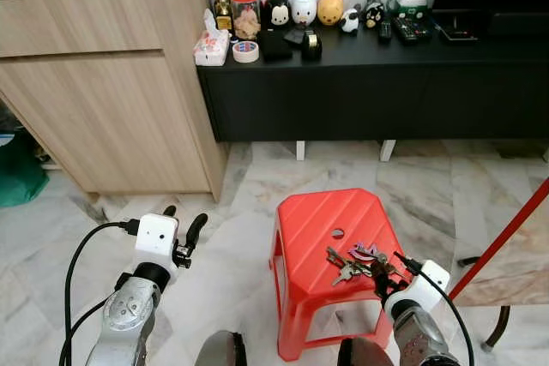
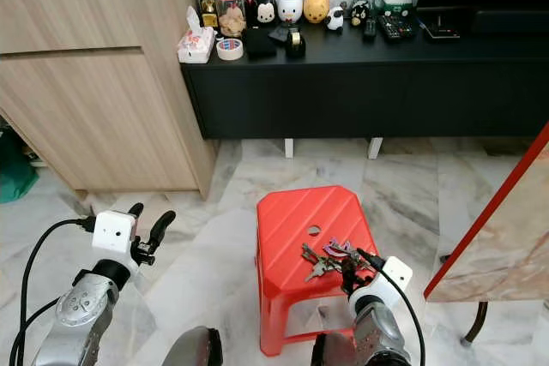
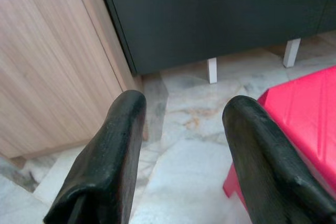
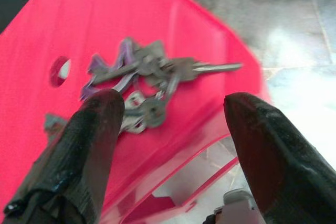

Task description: Hang keys on a hook

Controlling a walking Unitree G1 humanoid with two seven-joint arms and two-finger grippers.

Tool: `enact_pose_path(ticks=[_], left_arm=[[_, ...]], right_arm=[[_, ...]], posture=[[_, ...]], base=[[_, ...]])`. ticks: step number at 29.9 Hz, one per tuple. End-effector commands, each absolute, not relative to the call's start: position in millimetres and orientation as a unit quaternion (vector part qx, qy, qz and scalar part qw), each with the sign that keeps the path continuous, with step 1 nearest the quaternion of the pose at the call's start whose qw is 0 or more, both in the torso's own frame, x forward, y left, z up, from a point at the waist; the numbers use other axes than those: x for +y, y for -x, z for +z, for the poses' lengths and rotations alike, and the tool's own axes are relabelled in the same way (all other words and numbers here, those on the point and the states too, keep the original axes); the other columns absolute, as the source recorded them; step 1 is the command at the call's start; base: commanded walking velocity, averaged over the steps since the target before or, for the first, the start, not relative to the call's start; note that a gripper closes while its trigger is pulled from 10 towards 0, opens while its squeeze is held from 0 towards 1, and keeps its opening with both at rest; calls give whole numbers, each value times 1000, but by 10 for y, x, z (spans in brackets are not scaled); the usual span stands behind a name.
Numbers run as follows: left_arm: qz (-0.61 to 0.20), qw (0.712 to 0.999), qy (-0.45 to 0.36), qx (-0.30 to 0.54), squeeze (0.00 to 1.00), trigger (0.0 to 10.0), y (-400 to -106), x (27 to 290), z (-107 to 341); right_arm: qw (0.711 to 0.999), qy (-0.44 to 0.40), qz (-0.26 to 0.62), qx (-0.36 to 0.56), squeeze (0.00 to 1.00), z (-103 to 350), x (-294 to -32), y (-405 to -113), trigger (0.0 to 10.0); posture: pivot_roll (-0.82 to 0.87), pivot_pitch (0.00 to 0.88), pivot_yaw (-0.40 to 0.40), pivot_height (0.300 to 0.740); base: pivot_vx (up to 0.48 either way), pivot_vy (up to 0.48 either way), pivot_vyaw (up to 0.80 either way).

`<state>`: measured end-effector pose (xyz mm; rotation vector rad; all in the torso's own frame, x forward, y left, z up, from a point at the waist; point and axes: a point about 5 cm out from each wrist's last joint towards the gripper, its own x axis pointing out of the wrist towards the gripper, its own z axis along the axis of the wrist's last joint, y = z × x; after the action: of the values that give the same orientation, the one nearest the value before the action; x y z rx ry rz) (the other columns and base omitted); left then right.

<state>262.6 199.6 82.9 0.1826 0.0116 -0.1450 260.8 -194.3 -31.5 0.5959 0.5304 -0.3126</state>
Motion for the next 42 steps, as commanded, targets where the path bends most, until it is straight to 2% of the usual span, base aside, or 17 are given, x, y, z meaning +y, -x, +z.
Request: enact_pose_path(ticks=[1, 9, 24, 25, 27, 28, 29, 30, 31, 42], left_arm=[[-71, 993, -98, 2, 0, 10000, -2590, 2033, 866], [-71, 993, -98, -15, 0, 10000, -2546, 1996, 957], [-70, 993, -88, -38, 0, 10000, -2558, 1924, 1092], [-69, 993, -88, -38, 0, 10000, -2540, 1930, 1090], [-67, 993, -88, -36, 0, 10000, -2530, 1940, 1084], [-66, 993, -89, -34, 0, 10000, -2523, 1950, 1081], [-65, 993, -89, -34, 0, 10000, -2523, 1952, 1082], [-64, 993, -89, -34, 0, 10000, -2522, 1956, 1082], [-63, 993, -90, -34, 0, 10000, -2521, 1962, 1083], [-62, 993, -95, -30, 0, 10000, -2506, 1974, 1065]], right_arm=[[905, -298, -160, 258, 0, -315, -1935, -2618, 10000], [912, -296, -142, 244, 0, -266, -1887, -2680, 10000], [925, -298, -106, 209, 0, -137, -1809, -2820, 10000], [926, -300, -103, 204, 0, -121, -1803, -2836, 9137], [927, -301, -101, 202, 0, -108, -1797, -2850, 4314], [927, -301, -100, 201, 0, -100, -1792, -2861, 3451], [927, -301, -99, 201, 0, -99, -1790, -2863, 3451], [927, -301, -100, 201, 0, -99, -1791, -2863, 941], [926, -302, -101, 202, 0, -103, -1793, -2860, 0], [925, -306, -107, 197, 0, -110, -1809, -2846, 0]], posture=[[83, 135, 29, 631], [88, 191, 25, 631], [95, 234, 7, 631], [95, 234, 6, 631], [98, 233, 5, 631], [98, 231, 4, 631], [98, 231, 4, 631], [98, 230, 4, 631], [99, 228, 4, 631], [98, 224, 7, 631]], base=[[0, 0, 0], [0, 0, 0], [0, 0, 0], [0, 0, 0], [0, 0, 0], [0, 0, 0], [0, 0, 0], [0, 0, 0], [0, 0, 0], [0, 0, 0]])
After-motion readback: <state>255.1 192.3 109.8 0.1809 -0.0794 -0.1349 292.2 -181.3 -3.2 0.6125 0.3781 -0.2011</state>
